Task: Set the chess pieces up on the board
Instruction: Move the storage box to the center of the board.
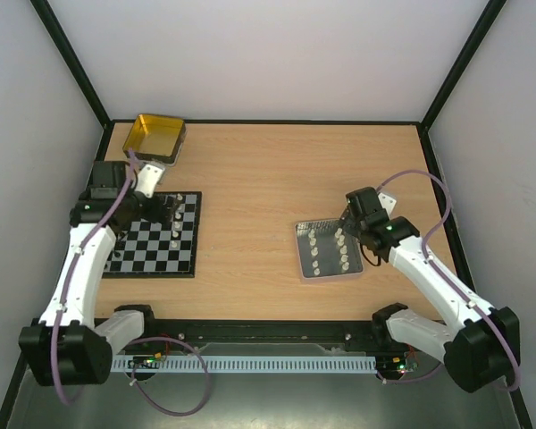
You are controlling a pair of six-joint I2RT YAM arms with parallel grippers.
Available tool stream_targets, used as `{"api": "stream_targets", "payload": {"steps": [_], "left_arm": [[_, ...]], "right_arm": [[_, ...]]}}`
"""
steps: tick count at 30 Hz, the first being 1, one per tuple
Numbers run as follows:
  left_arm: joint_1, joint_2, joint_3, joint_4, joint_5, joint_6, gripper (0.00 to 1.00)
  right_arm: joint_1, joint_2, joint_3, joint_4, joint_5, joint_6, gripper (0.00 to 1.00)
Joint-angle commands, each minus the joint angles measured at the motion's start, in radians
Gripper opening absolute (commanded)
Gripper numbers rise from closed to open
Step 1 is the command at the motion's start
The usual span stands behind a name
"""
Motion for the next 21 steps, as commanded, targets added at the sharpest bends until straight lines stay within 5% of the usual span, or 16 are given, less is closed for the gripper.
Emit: {"api": "stream_targets", "payload": {"steps": [1,11,16,21], "left_arm": [[0.165,0.053,0.039,-0.035,-0.025,0.052,0.9],[0.62,0.239,0.13,-0.079,0.053,0.235,0.66],[0.71,0.338,0.143,-0.036,0.021,0.293,0.62],[0.726,0.445,0.144,0.02,-0.024,0.306,0.4]], "right_arm": [[0.086,-0.038,0.039,-0.046,0.019,-0.024,0.84],[0.201,-0.023,-0.003,0.01,-0.017,-0.03,0.82],[0.203,-0.008,-0.015,0.023,-0.032,-0.041,0.81],[0.203,-0.007,-0.027,0.051,-0.063,-0.035,0.8]]}}
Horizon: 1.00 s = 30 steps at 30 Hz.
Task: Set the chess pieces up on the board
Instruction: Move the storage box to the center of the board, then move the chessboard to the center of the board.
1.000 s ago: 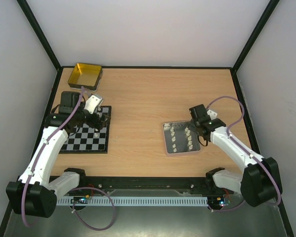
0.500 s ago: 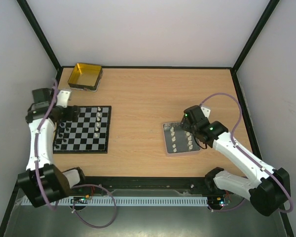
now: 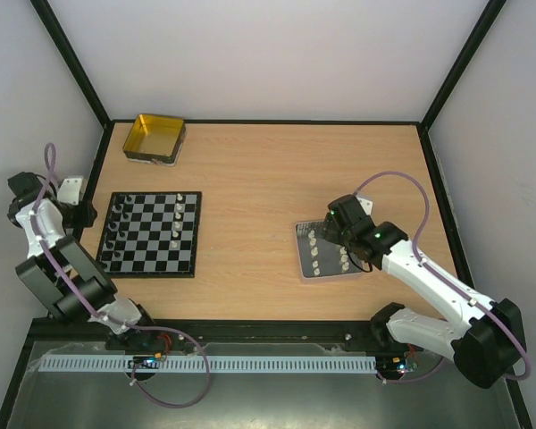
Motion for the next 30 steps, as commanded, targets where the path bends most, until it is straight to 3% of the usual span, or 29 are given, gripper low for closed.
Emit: {"api": "stream_targets", "payload": {"steps": [1,4,8,17,30], "left_arm": [[0.014,0.087,0.024,0.067,-0.035,0.036,0.37],[0.021,0.162,0.044,0.089,-0.039,0.027,0.36],[0.02,0.254,0.072,0.14,-0.06,-0.004,0.26],[-0.012,0.405,0.138,0.196,-0.063,-0.096,0.26],[-0.107,0.479,0.103,0.265,-0.12,-0.136,0.22]], "right_arm": [[0.004,0.006,-0.021,0.036,-0.023,-0.002,0.8],[0.004,0.008,-0.03,0.043,-0.033,0.004,0.79],[0.005,0.003,-0.041,0.041,-0.03,0.006,0.78],[0.006,0.036,-0.015,0.049,-0.046,0.012,0.75],[0.008,0.065,-0.011,0.062,-0.079,0.006,0.71]]}}
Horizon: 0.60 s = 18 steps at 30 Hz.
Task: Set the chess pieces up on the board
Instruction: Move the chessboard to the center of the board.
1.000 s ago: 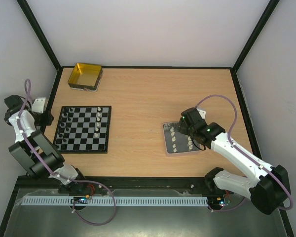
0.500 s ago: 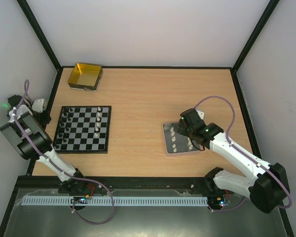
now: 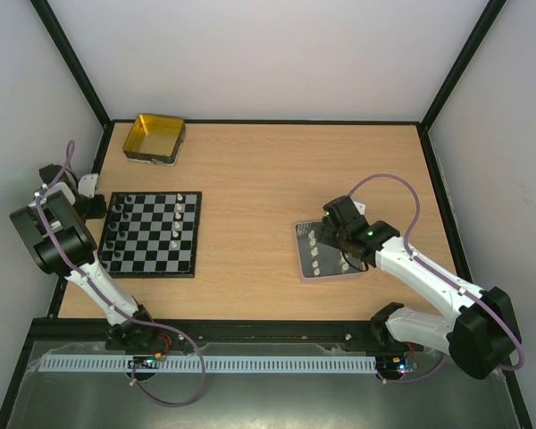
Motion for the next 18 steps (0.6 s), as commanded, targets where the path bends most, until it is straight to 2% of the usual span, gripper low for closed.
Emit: {"api": "stream_targets", "payload": {"steps": [1,12,18], "left_arm": [[-0.008,0.023,-0.018,0.029,-0.024,-0.021,0.22],[-0.036,0.01,-0.118,0.069,-0.033,-0.016,0.18],[-0.104,-0.059,-0.211,0.085,-0.023,-0.022,0.18]], "right_arm": [[0.007,0.002,0.019,0.008,0.0,0.001,0.71],[0.007,0.004,0.015,0.016,-0.014,-0.006,0.71],[0.013,0.012,0.015,0.038,-0.05,-0.015,0.71]]}}
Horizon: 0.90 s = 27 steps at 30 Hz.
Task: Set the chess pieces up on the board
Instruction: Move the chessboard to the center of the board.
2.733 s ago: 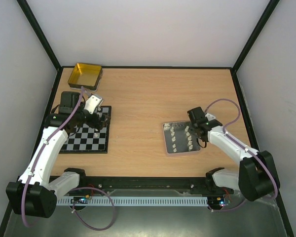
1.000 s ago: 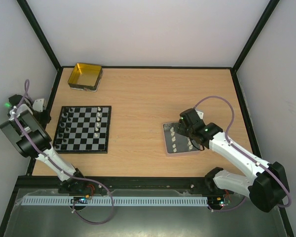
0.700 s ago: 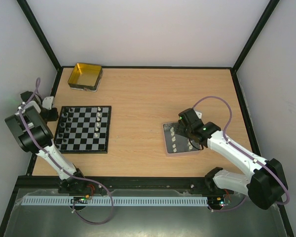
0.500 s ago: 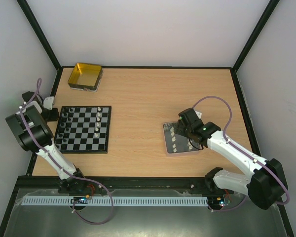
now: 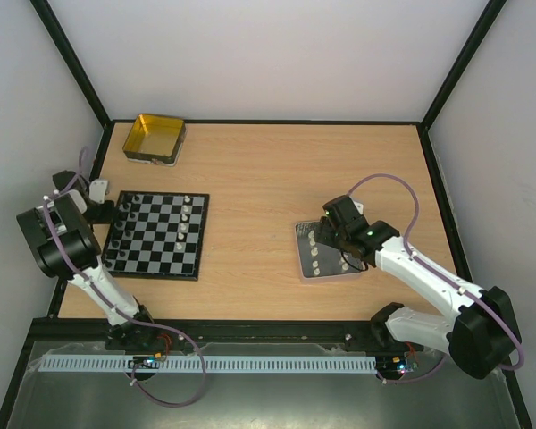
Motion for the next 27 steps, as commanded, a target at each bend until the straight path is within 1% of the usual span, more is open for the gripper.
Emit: {"api": "stream_targets", "payload": {"steps": [1,5,10,13,21,27], "left_arm": [[-0.076,-0.037,-0.097,-0.06,0.021,-0.008,0.18],[-0.146,-0.097,-0.161,-0.055,0.02,-0.021,0.18],[-0.221,-0.164,-0.225,-0.074,0.025,-0.029,0.18],[-0.257,-0.201,-0.257,-0.094,0.03,-0.029,0.17],[-0.389,-0.323,-0.348,-0.131,0.005,-0.011,0.18],[-0.462,-0.377,-0.382,-0.162,0.016,-0.02,0.18]], "right_arm": [[0.021,0.013,0.018,0.03,-0.028,-0.016,0.7],[0.085,0.047,0.049,0.046,-0.012,-0.019,0.71],[0.184,0.143,0.091,0.075,0.001,-0.004,0.7],[0.223,0.202,0.1,0.115,-0.01,0.002,0.7],[0.24,0.344,0.085,0.229,-0.086,0.004,0.7],[0.243,0.451,0.126,0.258,-0.082,-0.018,0.67]]}}
